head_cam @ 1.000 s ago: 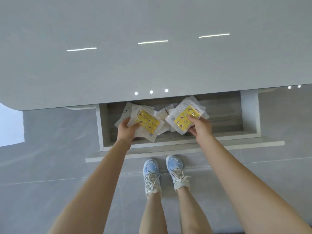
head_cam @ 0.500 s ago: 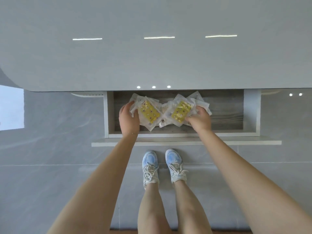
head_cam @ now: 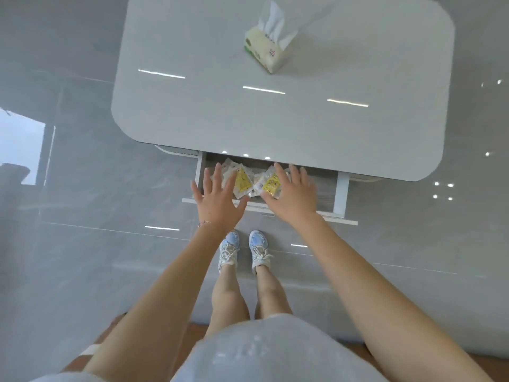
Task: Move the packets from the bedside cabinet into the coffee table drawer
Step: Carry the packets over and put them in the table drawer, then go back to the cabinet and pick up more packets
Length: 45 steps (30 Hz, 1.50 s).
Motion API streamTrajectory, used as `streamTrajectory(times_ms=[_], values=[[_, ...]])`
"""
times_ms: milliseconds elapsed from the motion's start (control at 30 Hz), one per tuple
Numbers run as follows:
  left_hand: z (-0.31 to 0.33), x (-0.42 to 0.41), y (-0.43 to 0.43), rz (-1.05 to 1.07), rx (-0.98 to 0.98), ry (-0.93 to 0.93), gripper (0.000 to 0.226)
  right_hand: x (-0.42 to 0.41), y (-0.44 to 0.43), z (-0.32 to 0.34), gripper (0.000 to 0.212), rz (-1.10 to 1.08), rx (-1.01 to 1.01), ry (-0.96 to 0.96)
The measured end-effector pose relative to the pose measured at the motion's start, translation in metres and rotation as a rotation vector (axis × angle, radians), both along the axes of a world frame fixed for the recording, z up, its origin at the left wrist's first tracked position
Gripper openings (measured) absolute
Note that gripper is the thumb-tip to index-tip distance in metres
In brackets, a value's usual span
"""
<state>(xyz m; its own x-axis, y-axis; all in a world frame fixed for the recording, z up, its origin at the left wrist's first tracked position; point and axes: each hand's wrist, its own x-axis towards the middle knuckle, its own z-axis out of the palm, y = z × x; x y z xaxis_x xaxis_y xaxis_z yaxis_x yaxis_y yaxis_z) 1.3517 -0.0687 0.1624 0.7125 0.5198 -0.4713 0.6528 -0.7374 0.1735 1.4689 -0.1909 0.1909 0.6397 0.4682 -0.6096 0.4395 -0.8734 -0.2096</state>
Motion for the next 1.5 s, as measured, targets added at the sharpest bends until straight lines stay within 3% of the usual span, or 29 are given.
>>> streamTrajectory(times_ms=[367, 500, 667, 867, 1200, 1500], values=[[0.078, -0.058, 0.006, 0.232, 0.009, 0.027, 0.077, -0.033, 0.018, 0.080, 0.078, 0.350, -0.042, -0.083], [0.098, -0.089, 0.024, 0.291, 0.071, 0.082, 0.076, -0.054, 0.050, 0.093, 0.078, 0.481, -0.042, -0.095], [0.109, -0.139, 0.062, 0.445, 0.078, 0.017, 0.076, -0.096, 0.112, 0.101, 0.079, 0.616, -0.034, -0.108], [0.112, -0.251, 0.122, 0.695, 0.058, -0.081, 0.077, -0.184, 0.215, 0.114, 0.078, 0.863, 0.042, -0.139], [0.124, -0.464, 0.220, 1.004, 0.133, 0.007, 0.077, -0.374, 0.368, 0.111, 0.079, 1.127, 0.038, -0.132], [0.113, -0.590, 0.280, 1.367, 0.094, 0.013, 0.077, -0.524, 0.492, 0.106, 0.077, 1.410, 0.072, -0.136]])
